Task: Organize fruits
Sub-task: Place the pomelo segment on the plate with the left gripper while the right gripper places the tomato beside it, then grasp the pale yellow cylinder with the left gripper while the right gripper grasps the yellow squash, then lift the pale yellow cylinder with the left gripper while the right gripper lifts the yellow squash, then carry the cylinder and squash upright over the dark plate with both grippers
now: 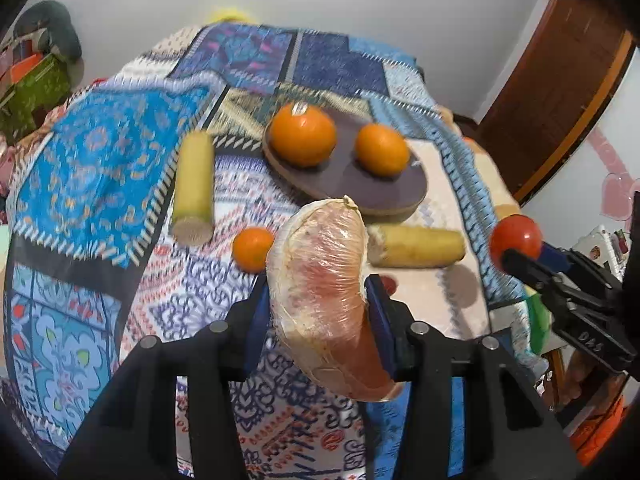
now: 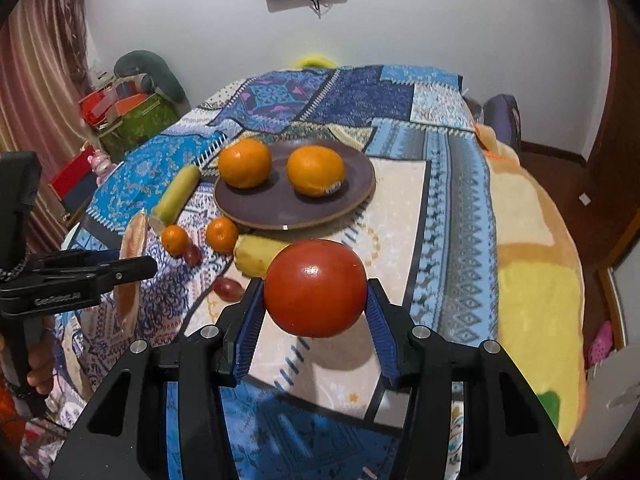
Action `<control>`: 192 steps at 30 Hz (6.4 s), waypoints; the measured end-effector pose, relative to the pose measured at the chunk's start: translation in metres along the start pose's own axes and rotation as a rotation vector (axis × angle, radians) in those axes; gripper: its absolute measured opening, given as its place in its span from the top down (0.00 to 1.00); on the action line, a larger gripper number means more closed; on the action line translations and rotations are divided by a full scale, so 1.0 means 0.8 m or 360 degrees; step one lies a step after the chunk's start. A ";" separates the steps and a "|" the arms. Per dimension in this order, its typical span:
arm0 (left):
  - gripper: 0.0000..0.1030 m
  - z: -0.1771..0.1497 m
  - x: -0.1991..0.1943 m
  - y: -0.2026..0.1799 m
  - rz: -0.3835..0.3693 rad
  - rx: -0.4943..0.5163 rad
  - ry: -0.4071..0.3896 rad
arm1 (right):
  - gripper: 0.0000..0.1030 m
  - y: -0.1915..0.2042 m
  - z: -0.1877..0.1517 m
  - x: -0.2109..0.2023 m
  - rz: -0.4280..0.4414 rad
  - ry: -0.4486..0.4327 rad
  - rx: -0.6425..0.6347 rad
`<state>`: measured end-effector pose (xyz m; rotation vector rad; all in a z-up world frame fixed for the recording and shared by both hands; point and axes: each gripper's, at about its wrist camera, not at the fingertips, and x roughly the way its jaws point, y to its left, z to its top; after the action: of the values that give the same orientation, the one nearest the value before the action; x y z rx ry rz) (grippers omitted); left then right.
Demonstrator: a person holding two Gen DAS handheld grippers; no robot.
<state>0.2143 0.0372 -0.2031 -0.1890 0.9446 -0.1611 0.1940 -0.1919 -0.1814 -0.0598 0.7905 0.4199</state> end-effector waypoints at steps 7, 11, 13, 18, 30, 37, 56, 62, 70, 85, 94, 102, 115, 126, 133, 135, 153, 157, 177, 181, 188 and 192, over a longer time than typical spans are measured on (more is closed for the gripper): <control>0.55 0.037 -0.006 -0.020 0.0002 0.0082 -0.0122 | 0.55 0.002 0.027 0.002 -0.0021 -0.0067 -0.0035; 0.55 0.060 -0.001 -0.024 -0.0012 0.0093 -0.0161 | 0.55 0.000 0.043 0.007 -0.0028 -0.0101 -0.0042; 0.55 0.070 0.004 -0.027 -0.0008 0.0109 -0.0180 | 0.55 -0.001 0.050 0.011 -0.0033 -0.0115 -0.0043; 0.55 0.092 0.021 -0.037 0.0001 0.0156 -0.0212 | 0.55 -0.007 0.066 0.026 -0.0045 -0.0134 -0.0041; 0.57 0.120 0.075 -0.047 0.0013 0.0222 -0.0182 | 0.55 -0.011 0.072 0.079 -0.0021 -0.0051 -0.0053; 0.61 0.133 0.089 -0.047 0.0032 0.0259 -0.0212 | 0.55 -0.008 0.068 0.100 0.0002 -0.0002 -0.0081; 0.61 0.116 0.074 -0.025 0.0017 0.0212 -0.0157 | 0.52 -0.004 0.075 0.108 0.0012 0.0037 -0.0093; 0.57 0.107 0.042 0.001 0.0057 0.0167 -0.0178 | 0.51 0.000 0.073 0.087 -0.0020 0.0019 -0.0126; 0.56 0.093 0.018 0.062 0.0190 0.0071 -0.0147 | 0.47 0.003 0.061 0.054 -0.0074 0.0013 -0.0186; 0.56 0.054 0.079 0.118 0.0216 -0.0051 0.0092 | 0.37 0.005 0.010 0.079 -0.0113 0.0255 -0.0295; 0.59 0.059 0.111 0.121 0.0217 -0.0058 0.0124 | 0.32 0.005 0.006 0.115 -0.0028 0.0371 -0.0360; 0.64 0.062 0.112 0.122 0.0229 -0.0083 0.0086 | 0.46 -0.009 0.006 0.126 0.0090 0.0413 -0.0285; 0.64 -0.010 0.046 0.117 0.0179 -0.0047 0.0144 | 0.92 -0.008 -0.033 0.065 0.0100 0.0432 -0.0237; 0.64 -0.055 0.013 0.100 0.0101 -0.0016 0.0203 | 0.53 0.023 0.005 0.076 0.0030 0.0340 -0.0416; 0.63 -0.027 0.034 0.099 0.0108 0.0019 0.0241 | 0.50 0.023 0.028 0.110 0.0029 0.0425 -0.0561; 0.63 -0.019 0.044 0.099 0.0108 0.0023 0.0250 | 0.45 0.022 0.036 0.119 0.0076 0.0465 -0.0610; 0.62 -0.011 0.057 0.105 0.0065 -0.0035 0.0193 | 0.59 0.046 0.016 0.116 0.0147 0.0564 -0.0832; 0.62 -0.019 0.050 0.105 0.0051 -0.0032 0.0184 | 0.64 0.056 0.004 0.096 0.0197 0.0589 -0.0912; 0.63 -0.030 0.046 0.089 -0.0001 -0.0007 0.0214 | 0.65 0.043 0.000 0.090 0.0175 0.0564 -0.0689; 0.63 -0.038 0.043 0.077 -0.0025 0.0028 0.0233 | 0.65 0.019 -0.028 0.061 0.0161 0.0624 -0.0553; 0.63 -0.038 0.047 0.065 -0.0005 0.0064 0.0278 | 0.65 0.014 -0.041 0.050 0.0149 0.0640 -0.0526; 0.63 -0.033 0.052 0.059 0.0039 0.0104 0.0291 | 0.63 0.026 -0.028 0.075 0.0156 0.0587 -0.0526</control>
<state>0.2190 0.0711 -0.2620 -0.1037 1.1212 -0.1887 0.2085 -0.1568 -0.2373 -0.4175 1.0827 0.6406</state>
